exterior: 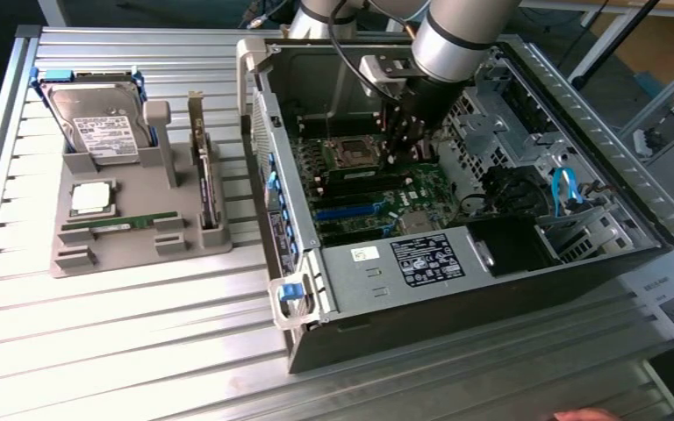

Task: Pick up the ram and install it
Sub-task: 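Insert the ram into the slot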

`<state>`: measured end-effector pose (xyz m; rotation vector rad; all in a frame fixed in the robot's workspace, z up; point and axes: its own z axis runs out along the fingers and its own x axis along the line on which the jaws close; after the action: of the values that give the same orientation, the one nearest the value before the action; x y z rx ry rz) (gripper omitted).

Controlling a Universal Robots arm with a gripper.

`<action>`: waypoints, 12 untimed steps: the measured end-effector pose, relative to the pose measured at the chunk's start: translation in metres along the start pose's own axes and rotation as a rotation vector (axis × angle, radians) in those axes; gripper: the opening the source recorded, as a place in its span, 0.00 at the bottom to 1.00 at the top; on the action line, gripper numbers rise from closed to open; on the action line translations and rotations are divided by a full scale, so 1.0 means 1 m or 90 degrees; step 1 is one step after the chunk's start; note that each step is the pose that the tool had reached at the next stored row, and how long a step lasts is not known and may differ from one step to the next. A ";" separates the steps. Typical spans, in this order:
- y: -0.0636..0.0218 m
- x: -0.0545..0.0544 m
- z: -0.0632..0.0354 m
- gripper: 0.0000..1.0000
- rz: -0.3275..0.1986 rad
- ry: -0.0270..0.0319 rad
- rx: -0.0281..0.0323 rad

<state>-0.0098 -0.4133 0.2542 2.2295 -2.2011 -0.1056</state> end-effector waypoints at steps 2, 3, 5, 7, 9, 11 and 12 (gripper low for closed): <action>-0.0001 0.000 0.0018 0.12 0.000 -0.0001 0.0000; -0.0002 0.000 0.0031 0.12 0.000 -0.0002 0.0000; -0.0003 0.000 0.0058 0.12 0.000 -0.0002 0.0000; -0.0004 0.000 0.0078 0.12 0.000 -0.0002 0.0000; -0.0004 0.000 0.0078 0.12 0.000 -0.0001 -0.0001; -0.0004 0.000 0.0079 0.12 0.000 -0.0001 0.0000; -0.0004 0.000 0.0079 0.12 0.000 -0.0001 0.0000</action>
<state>-0.0098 -0.4133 0.2463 2.2288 -2.2018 -0.1059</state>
